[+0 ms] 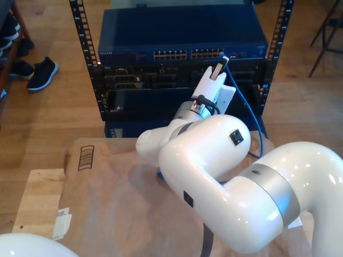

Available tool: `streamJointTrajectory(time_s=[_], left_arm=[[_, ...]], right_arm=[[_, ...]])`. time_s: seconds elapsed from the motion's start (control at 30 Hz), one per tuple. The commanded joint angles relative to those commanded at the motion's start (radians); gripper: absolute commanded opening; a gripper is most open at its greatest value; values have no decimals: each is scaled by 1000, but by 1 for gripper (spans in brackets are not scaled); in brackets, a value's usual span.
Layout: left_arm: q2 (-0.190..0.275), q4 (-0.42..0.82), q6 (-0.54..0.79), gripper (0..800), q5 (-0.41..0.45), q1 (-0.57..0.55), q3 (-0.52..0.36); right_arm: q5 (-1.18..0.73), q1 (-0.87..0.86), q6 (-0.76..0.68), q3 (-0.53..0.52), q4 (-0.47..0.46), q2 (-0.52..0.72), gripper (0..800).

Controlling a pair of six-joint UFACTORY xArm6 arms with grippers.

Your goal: Grab the cable and plug it in

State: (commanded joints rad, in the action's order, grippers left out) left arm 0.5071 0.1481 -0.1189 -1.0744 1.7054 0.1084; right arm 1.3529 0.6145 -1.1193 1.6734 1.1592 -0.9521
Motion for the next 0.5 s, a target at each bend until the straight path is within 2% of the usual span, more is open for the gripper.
streamJointTrajectory(time_s=[0.5], left_arm=[[0, 0, 0, 800, 0, 0, 0]], right_arm=[[-2, -5, 2, 3, -5, 0, 0]])
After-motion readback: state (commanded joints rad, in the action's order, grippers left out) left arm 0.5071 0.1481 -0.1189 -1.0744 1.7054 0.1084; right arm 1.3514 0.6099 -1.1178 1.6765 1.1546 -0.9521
